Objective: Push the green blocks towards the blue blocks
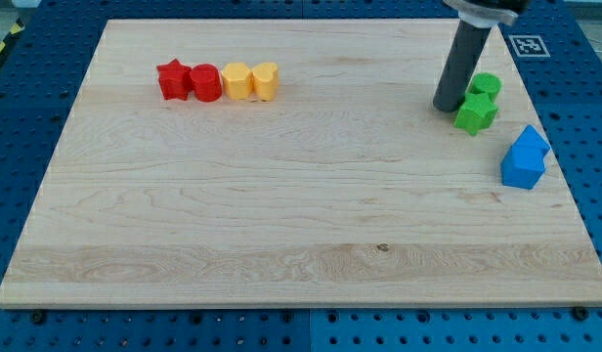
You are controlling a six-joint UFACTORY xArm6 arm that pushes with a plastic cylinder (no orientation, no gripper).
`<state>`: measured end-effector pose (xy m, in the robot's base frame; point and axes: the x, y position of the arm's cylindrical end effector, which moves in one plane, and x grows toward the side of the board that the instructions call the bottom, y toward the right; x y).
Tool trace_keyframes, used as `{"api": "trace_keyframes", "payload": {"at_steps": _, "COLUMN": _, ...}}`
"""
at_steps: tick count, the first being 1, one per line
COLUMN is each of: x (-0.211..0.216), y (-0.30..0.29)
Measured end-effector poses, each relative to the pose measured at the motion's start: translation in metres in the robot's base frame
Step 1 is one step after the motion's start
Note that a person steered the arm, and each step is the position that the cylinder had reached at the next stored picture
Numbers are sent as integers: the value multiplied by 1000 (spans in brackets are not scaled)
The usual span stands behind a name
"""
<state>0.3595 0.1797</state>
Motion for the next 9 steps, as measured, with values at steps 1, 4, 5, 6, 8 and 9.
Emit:
{"api": "trace_keyframes", "payload": {"at_steps": 1, "x": -31, "y": 7}}
{"api": "trace_keyframes", "payload": {"at_steps": 4, "x": -33, "y": 43}}
{"api": "trace_keyframes", "payload": {"at_steps": 5, "x": -21, "y": 51}}
{"api": "trace_keyframes", "payload": {"at_steps": 6, "x": -12, "y": 70}}
{"api": "trace_keyframes", "payload": {"at_steps": 8, "x": 21, "y": 76}}
{"api": "trace_keyframes", "payload": {"at_steps": 9, "x": 1, "y": 76}}
